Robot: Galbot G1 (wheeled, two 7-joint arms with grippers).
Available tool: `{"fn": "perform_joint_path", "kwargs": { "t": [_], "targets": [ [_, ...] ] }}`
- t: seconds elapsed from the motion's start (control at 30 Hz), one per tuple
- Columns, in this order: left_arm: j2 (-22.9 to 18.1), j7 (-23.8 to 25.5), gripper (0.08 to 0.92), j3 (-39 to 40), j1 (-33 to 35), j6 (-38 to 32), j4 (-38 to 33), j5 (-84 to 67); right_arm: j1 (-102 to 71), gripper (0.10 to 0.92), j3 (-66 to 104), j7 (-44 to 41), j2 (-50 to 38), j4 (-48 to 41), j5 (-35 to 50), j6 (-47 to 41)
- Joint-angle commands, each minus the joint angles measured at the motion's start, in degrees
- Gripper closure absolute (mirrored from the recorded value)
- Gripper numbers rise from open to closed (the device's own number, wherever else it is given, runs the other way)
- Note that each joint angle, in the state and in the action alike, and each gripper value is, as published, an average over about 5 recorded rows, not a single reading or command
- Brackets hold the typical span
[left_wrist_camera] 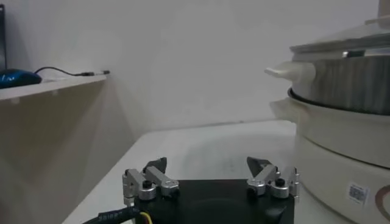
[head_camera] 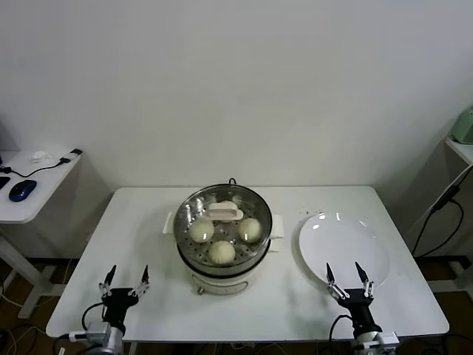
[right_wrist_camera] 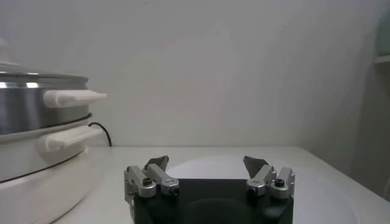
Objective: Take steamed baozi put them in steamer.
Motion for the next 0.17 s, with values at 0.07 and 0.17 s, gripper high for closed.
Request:
{"fn": "perform_joint_path", "kwargs": {
  "t": [0.07, 0.17],
  "targets": [
    [-0.09, -0.11, 0.177, 0.46, 0.57, -1.66, 1.4, -1.55, 0.08, 0.203, -0.08, 0.08, -0.04, -0.12, -0.05, -0.07],
    [-0.13, -0.1, 0.177, 0.52, 0.55, -1.55, 1.26, -1.47, 0.08, 0.202, -0.12, 0.09, 0.0, -0.17, -0.04, -0.08]
  ]
}}
